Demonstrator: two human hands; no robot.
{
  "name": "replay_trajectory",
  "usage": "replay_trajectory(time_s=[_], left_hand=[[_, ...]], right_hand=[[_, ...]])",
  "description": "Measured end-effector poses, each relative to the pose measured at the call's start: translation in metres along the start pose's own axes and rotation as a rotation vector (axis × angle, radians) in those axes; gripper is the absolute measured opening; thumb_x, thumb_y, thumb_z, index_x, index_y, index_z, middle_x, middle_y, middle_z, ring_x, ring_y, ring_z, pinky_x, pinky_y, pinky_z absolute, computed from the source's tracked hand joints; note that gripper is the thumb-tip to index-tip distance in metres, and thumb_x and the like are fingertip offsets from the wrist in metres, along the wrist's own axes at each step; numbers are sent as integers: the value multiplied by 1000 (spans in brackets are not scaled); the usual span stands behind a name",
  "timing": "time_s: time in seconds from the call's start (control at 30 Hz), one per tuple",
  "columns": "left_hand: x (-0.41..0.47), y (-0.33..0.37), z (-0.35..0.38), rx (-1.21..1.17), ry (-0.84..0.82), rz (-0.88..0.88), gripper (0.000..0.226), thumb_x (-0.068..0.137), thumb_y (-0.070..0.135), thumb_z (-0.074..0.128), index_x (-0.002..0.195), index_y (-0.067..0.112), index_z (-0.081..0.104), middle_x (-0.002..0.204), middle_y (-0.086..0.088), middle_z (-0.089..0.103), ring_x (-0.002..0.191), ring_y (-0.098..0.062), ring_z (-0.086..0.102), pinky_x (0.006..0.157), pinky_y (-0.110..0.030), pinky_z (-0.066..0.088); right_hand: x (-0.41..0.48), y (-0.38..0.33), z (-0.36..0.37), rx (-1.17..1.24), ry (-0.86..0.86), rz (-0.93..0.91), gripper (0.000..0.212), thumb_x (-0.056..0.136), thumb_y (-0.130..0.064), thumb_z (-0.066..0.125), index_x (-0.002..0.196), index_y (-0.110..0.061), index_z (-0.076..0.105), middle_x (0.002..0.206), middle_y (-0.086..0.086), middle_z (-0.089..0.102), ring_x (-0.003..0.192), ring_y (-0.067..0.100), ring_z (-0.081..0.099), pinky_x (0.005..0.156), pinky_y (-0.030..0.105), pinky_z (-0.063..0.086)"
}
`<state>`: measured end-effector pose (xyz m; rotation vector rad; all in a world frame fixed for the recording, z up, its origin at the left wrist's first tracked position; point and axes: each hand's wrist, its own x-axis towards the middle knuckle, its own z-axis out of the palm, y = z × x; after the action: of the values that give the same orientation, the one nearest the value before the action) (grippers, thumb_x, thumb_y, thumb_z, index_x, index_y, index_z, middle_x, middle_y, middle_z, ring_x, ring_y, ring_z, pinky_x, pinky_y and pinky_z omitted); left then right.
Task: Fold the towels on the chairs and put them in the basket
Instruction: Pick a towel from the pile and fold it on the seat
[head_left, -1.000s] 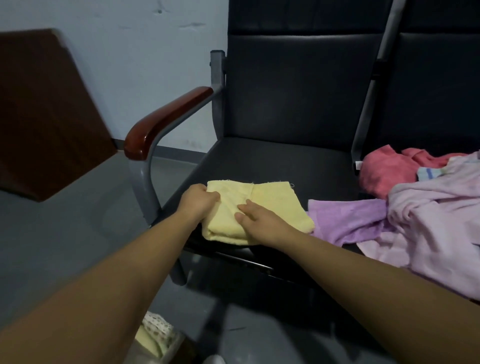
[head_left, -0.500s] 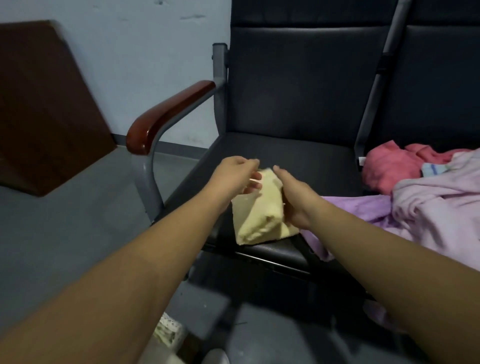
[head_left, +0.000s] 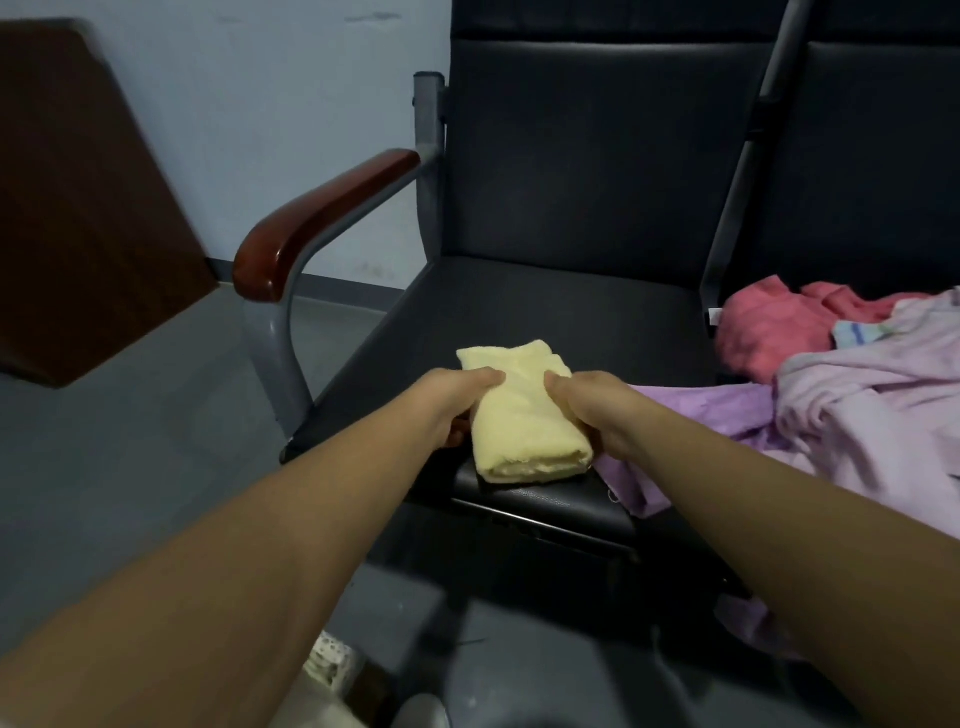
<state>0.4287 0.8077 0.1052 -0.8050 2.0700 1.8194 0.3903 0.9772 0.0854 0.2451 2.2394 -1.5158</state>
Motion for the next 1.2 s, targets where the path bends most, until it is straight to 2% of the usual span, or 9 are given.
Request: replay_trajectory(time_s=[0.1,0.2,0.37,0.47,0.67,0.77,0.93,1.07,1.2], left_hand=[[-2,5,2,-137,-50,27,36,89,25,73,118,8,62,106,-11,72,97,-28,70,93,-45,57],[-8,10,-5,-257,-107,81,33,93,24,66,124,14,57,112,-12,71,100,-31,70,92,-48,56],[-28,15,-43,-359,-73,227,28,97,21,60,123,15,57,112,-10,72,101,-29,70,90,-46,56],[-43,18,-89,-462,-22,312,32,94,18,62,125,12,58,112,-11,73,100,-29,71,85,-46,58],[-76,0,-190,-630,53,342,47,93,18,64,138,20,49,122,-13,70,105,-32,70,73,-46,61],[-87,-36,-244,-742,144,346,48,94,15,60,140,22,48,125,-15,68,106,-34,70,68,-47,61],[-98,-121,-315,-803,349,255,49,95,20,56,143,23,44,127,-16,66,108,-36,69,75,-52,60],[-101,-205,-339,-810,484,189,48,96,21,54,142,25,42,130,-14,65,110,-35,68,84,-54,59],[-109,-295,-329,-894,548,40,43,96,20,54,138,24,44,130,-17,64,110,-37,67,78,-49,59]], right_hand=[[2,-3,5,165,51,28,42,99,-46,52,113,-8,62,108,8,70,97,27,68,91,44,56],[-4,-10,15,271,48,-8,33,99,-40,53,112,-12,64,108,7,71,99,28,69,93,48,55],[-33,-40,42,241,12,-268,20,103,-34,48,118,-24,58,109,-2,65,98,19,64,78,37,54],[-57,-66,67,224,-67,-423,17,102,-36,51,117,-32,57,111,-6,64,101,16,64,83,36,55],[-79,-123,152,286,-279,-426,13,98,-33,58,108,-25,62,110,1,71,100,23,70,88,48,58],[-87,-137,216,180,-370,-463,18,95,-31,64,109,-20,65,108,3,73,99,24,71,90,49,57],[-100,-125,323,-26,-529,-457,18,96,-28,63,112,-19,63,108,2,69,98,22,68,88,43,57],[-97,-82,389,-178,-698,-361,25,96,-27,64,118,-16,62,113,5,70,98,22,69,87,43,58],[-98,-11,432,-293,-839,-234,18,92,-18,69,109,-13,67,103,6,73,86,19,71,74,36,59]])
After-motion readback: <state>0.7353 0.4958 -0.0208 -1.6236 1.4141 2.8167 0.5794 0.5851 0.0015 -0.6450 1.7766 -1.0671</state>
